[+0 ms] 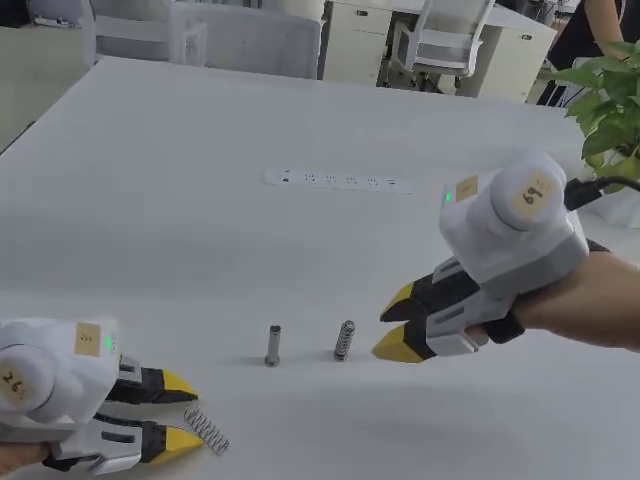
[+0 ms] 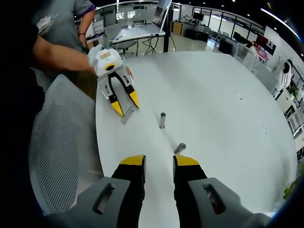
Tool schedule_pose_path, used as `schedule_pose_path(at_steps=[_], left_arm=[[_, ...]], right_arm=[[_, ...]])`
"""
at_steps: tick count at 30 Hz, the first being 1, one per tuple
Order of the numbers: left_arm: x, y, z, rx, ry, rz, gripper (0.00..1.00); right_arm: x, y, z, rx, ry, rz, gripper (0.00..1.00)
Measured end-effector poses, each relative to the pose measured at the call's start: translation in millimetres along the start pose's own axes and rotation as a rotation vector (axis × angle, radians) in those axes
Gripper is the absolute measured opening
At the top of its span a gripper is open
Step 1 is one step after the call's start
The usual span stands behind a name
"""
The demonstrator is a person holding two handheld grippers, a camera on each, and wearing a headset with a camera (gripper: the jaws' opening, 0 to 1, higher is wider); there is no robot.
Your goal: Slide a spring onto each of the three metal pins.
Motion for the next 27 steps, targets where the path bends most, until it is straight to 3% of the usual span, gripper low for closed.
schedule_pose_path(at_steps=[6, 12, 20, 27], left_arm=[[-6.9, 2.7, 3.8, 0.047, -0.008, 0.026, 0.22], [-9.9, 2.8, 11.6, 0.095, 0.051, 0.071, 0.19], [-7.1, 5.2, 13.2, 0.078, 0.098, 0.089, 0.10], [-5.3, 1.7, 11.4, 0.073, 0.099, 0.081, 0.07]], right_arm=[[-1.5, -0.7, -2.7, 0.005, -0.010, 0.005, 0.21], [1.6, -0.7, -4.7, 0.008, -0.012, 0.020, 0.20], [1.8, -0.5, -4.8, 0.007, -0.019, 0.027, 0.21], [-1.9, 2.4, -1.5, -0.002, -0.024, 0.020, 0.20]])
Point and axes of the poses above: the centre of the closed fingertips' face, and the gripper's own axes: z roughly forward along the fingers, y roughly to its left, x roughly out of its underside, the point moved 8 cm from there along -z, roughly backward along the fingers, and after that the axes turned 8 degrees about x, right-handed, at the moved point
